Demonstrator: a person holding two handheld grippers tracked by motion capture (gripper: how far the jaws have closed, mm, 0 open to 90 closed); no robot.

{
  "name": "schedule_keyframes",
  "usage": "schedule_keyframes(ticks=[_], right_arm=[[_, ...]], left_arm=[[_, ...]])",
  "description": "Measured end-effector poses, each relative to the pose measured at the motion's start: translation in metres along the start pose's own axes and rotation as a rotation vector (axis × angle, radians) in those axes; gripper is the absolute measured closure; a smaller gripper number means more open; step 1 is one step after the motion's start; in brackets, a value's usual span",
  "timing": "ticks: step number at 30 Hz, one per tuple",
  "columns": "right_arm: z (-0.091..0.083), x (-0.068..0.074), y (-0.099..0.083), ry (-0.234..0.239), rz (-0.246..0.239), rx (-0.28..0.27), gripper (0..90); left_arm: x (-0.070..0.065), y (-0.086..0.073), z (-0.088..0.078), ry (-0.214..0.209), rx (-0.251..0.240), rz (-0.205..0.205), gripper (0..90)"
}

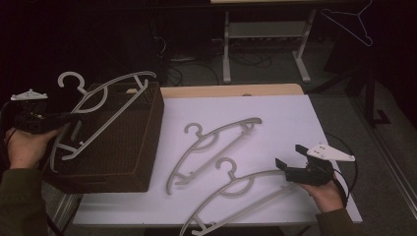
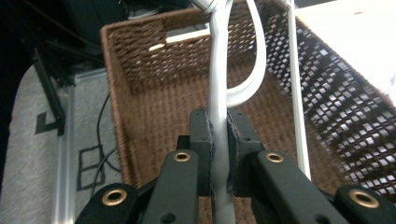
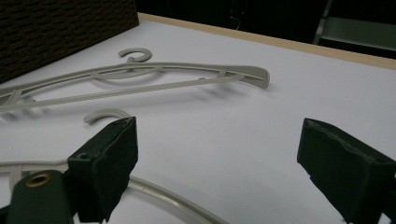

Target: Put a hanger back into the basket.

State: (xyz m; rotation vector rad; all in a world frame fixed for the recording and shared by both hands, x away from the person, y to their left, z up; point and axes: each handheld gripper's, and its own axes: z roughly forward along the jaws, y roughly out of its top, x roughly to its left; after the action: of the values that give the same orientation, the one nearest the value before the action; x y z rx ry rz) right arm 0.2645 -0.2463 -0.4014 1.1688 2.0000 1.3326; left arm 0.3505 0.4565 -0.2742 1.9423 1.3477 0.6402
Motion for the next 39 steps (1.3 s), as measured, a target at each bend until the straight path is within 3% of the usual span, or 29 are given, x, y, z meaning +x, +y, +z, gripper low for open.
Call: schedule_keyframes(ticks=[6, 13, 28, 39], right_arm=[[0.0, 0.0, 0.0, -0.003, 0.002, 0.002, 12.1], [0.0, 0.0, 0.0, -0.003, 0.003, 0.001, 12.1], [0.0, 0.0, 0.0, -0.005, 0.004, 0.001, 12.1], [0.0, -0.002, 0.0, -0.008, 0.002, 0.0, 12.1]], left_arm=[[0.006, -0.005, 0.004, 0.026, 0.036, 0.007, 82.6], [0.006, -0.009, 0.012, 0.025, 0.074, 0.019, 82.6], [-0.004, -0.009, 0.041, 0.068, 0.176, 0.082, 82.6], [-0.008, -0.014, 0.064, 0.07, 0.217, 0.092, 82.5]])
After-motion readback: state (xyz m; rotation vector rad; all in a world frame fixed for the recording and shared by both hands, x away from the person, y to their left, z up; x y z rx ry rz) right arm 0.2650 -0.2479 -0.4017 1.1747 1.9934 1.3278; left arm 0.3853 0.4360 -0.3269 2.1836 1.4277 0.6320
